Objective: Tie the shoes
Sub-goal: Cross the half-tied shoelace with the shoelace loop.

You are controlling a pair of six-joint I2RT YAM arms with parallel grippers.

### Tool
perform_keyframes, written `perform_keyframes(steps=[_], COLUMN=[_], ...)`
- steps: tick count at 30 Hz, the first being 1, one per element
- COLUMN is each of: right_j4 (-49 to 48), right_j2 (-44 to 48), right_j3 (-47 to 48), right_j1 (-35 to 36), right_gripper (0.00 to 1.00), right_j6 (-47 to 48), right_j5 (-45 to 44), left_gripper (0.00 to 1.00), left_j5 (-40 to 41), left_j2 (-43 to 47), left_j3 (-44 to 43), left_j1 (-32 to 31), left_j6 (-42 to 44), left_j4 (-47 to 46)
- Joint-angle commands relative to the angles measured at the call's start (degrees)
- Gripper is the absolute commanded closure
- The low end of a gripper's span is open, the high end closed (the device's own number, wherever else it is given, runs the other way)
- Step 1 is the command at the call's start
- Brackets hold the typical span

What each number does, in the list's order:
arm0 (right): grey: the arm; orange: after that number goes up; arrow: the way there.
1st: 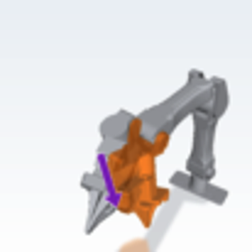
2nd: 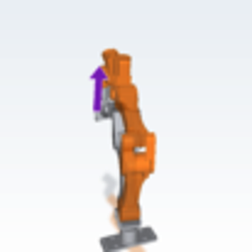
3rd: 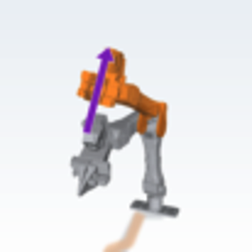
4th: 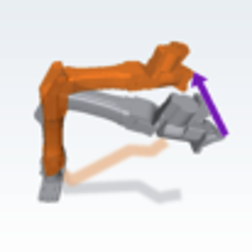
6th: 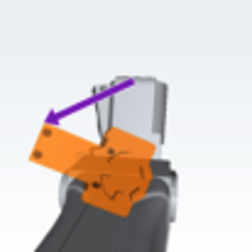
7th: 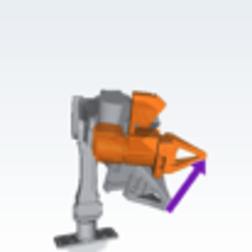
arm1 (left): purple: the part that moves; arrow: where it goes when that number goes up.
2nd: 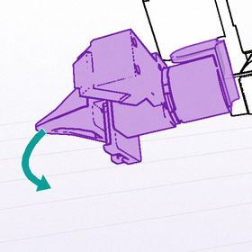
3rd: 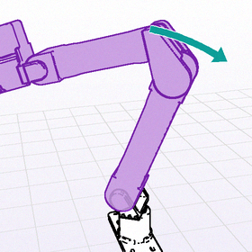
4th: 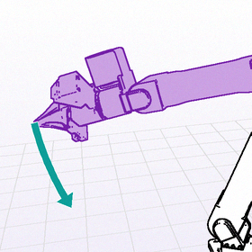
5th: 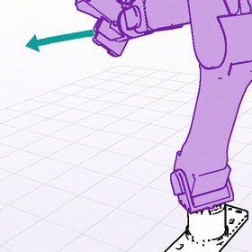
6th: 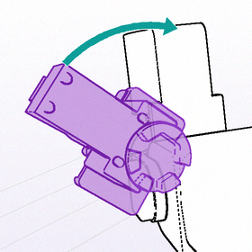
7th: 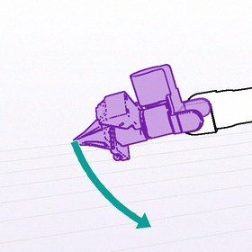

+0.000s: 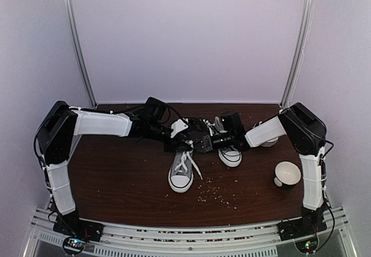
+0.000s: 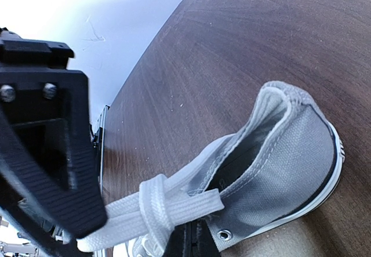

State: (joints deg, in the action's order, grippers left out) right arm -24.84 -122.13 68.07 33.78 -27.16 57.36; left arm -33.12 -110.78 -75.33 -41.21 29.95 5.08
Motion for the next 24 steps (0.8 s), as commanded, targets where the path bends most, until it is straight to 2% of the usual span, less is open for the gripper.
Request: perform_keyframes(steps=[1, 11, 15, 16, 18, 21, 24], right_j4=[1.2, 2.6, 2.69, 2.82, 3.03, 3.07, 3.07], right_j2=[2.07, 2.51, 2.55, 2.63, 2.66, 2.59, 2.58], right_j3=[1.46, 1.62, 1.64, 1.63, 1.7, 1.8, 1.81], right_j1=[0.59, 0.65, 0.63, 0.61, 0.59, 0.61, 0.59], right_gripper=[1.0, 1.0, 1.0, 1.0, 1.0, 1.0, 1.0], right_j6=[1.08, 2.19, 2.19, 2.27, 2.52, 2.59, 2.55], right_j5=[-0.33, -0.54, -0.5, -0.54, -0.63, -0.51, -0.44], left_gripper=[0.56, 0.64, 0.83, 0.84, 0.82, 0.69, 0.68], left_j5=[5.3, 5.66, 5.76, 5.85, 6.16, 6.15, 6.23], left_j2=[0.14, -1.28, -1.39, -1.51, -1.79, -2.13, -2.39], left_j3=[-2.7, -4.28, -4.69, -4.78, -5.11, -5.29, -5.57], left_j1=[-0.37, -0.36, -0.38, -0.41, -0.36, -0.35, -0.4], left_j6=[-0.28, -1.24, -1.46, -1.51, -1.49, -1.55, -1.56], left_j4=[-1.38, 0.58, 0.76, 0.97, 1.76, 2.34, 2.58])
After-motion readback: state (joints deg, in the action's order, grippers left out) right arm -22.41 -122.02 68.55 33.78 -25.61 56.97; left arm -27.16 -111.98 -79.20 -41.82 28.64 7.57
